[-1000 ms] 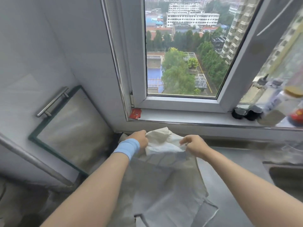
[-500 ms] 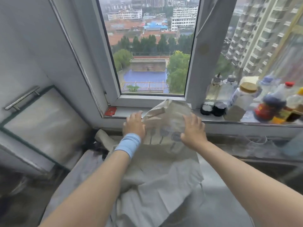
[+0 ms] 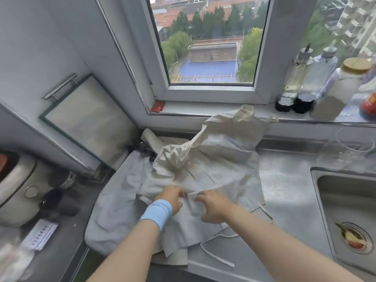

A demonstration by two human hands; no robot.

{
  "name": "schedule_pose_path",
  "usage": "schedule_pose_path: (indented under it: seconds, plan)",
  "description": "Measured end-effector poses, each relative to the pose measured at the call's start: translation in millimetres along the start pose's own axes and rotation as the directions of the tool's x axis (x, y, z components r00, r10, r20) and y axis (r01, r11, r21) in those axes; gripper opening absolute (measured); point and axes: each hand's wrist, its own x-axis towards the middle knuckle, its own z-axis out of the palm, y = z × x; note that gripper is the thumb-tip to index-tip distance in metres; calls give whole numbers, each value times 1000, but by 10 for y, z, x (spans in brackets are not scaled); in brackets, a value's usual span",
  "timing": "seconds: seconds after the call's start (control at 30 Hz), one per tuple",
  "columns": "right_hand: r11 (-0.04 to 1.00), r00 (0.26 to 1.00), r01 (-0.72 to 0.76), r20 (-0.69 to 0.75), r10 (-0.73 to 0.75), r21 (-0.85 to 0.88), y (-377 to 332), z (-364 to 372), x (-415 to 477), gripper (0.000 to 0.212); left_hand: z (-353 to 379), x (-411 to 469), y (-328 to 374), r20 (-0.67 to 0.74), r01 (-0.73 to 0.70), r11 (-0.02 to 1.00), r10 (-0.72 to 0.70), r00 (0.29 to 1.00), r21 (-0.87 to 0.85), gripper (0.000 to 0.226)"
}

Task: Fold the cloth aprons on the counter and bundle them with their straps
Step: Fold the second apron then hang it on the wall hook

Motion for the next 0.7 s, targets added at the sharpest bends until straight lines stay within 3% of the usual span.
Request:
schedule_pose_path:
  seconds: [0.07,0.17,0.23,0.33,0.43,0.53,0.6,0.7]
  plan:
    - [999,1000,19,-5,-20,-43,-122,198,11,83,119,-60,-181,53,40,998,-42,998,43,40]
    - [998,998,-57,7,56,36,-399,481,37,108,276,-198,-402,137,92,994,-100,985,67,69]
    - [991,992,-127,-1,127,45,-560,646,83,115,406,-264,-523,183,118,993,-117,976,2,73]
    - [980,972,-189,-127,196,63,-724,782,143,94,516,-341,-630,153,109,971,-77,985,-213,54]
    - [969,958,-155,-211,195,190,-779,712,97,70,450,-436,-555,140,47,914,11,990,-403,31]
    - [963,947,-118,-265,183,242,-706,443,-79,45,334,-483,-417,84,2,846,50,995,-533,32]
    - [986,938,-134,-308,158,100,-622,216,-251,28,265,-500,-354,-7,-80,860,89,996,-503,39]
    - [939,952,-216,-270,142,-268,-452,-83,-598,25,180,-550,-245,-159,-233,935,196,968,-267,35]
